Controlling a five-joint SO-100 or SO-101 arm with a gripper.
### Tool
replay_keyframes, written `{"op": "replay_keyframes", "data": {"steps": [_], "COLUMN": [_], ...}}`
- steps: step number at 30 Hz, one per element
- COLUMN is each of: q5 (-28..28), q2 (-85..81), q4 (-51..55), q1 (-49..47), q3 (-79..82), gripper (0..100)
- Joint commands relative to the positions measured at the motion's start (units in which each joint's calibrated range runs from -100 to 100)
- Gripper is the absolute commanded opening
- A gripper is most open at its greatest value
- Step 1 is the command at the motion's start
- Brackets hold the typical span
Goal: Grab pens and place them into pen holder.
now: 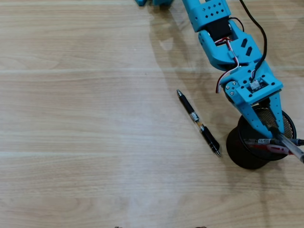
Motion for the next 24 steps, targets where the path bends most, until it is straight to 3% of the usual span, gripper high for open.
{"op": "replay_keyframes", "data": {"steps": [1,10,15,21,24], "q5": [-0.6,-0.6,0.2,2.6,9.3], "q2": [-1.6,-1.7,-3.0,-7.7,-12.3], "q4": [-1.4,-1.9,-2.1,-2.1,-1.5], "q1": [-0.9,-2.3,-2.3,-1.5,0.4], "q3": [1.2,3.4,3.6,4.7,3.9], "gripper": [2,3,13,14,14]}}
